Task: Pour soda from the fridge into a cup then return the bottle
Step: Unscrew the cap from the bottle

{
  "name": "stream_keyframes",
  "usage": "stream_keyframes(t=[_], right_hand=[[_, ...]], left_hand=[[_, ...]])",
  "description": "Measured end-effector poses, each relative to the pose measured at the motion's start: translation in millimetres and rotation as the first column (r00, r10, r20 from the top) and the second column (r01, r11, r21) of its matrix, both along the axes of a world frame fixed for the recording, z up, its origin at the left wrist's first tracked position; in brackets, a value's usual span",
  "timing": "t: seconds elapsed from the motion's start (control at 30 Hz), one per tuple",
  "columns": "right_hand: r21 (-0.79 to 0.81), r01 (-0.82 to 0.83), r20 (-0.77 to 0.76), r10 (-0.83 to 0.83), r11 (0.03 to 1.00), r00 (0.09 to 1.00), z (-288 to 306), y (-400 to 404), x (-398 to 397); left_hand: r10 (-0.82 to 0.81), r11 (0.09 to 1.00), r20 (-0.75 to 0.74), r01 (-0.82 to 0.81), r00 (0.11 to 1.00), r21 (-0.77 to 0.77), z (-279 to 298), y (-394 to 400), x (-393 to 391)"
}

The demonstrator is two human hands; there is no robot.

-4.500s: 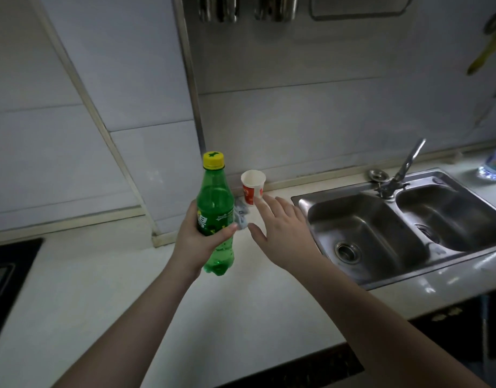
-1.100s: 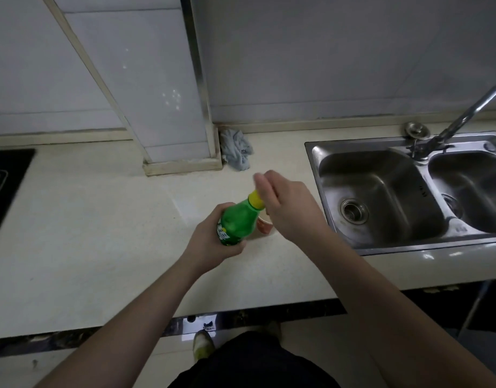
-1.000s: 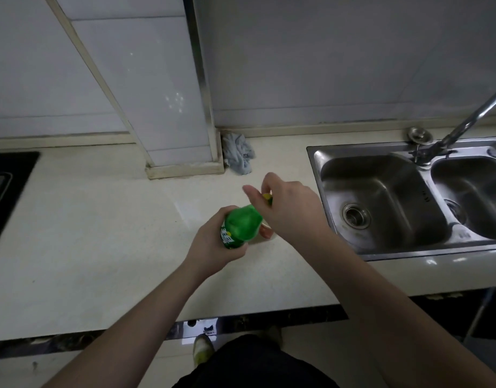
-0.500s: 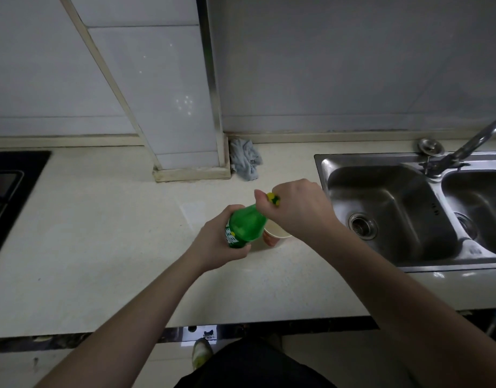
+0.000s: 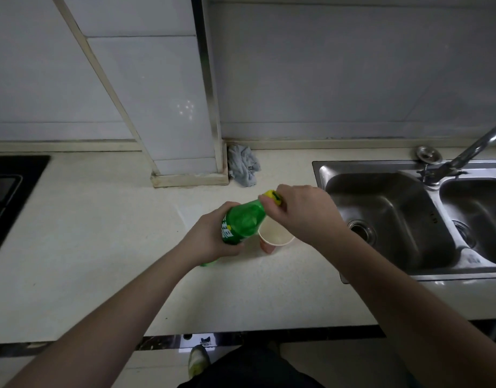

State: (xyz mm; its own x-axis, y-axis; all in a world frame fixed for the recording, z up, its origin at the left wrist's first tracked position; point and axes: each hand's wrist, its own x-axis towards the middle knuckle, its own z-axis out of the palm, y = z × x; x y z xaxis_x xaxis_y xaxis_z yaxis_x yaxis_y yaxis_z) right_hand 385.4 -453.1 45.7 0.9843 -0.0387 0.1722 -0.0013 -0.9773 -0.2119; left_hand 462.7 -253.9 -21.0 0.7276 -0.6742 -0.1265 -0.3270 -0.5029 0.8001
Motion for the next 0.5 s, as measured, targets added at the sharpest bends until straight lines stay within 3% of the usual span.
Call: stream_keyframes(t=[0.1, 0.2, 0.27, 0.37, 0.5], right_hand=[[0.112, 0.277, -0.2, -0.251, 0.954, 0.947, -3.1, 5.0, 1.4], [0.223, 0.392, -0.324, -0.311, 0.893, 0.893, -4.0, 6.6, 3.2], [0.306, 0.355, -0.326, -0.253, 0.883, 0.911, -0.4, 4.1, 3.4], [0.359, 0.189, -0.206, -0.119, 0.914, 0.971, 3.4, -1.9, 3.2], [0.222, -0.196, -0.076, 0.217, 0.955, 0.973, 9.0, -13.3, 3.9]], left_hand=[[0.064, 0.981, 0.26, -0.109, 0.963, 0.162, 2.3, -5.2, -7.0], [-0.016, 0.94, 0.495, -0.156, 0.869, 0.304, 2.2, -6.4, -13.9], [-0.013, 0.946, 0.488, -0.147, 0.873, 0.288, 3.3, -5.2, -14.2], [0.005, 0.972, 0.36, -0.09, 0.933, 0.219, 7.0, -3.5, -12.2], [-0.038, 0.989, 0.162, 0.015, 0.986, 0.146, 7.4, 1.1, -9.9]])
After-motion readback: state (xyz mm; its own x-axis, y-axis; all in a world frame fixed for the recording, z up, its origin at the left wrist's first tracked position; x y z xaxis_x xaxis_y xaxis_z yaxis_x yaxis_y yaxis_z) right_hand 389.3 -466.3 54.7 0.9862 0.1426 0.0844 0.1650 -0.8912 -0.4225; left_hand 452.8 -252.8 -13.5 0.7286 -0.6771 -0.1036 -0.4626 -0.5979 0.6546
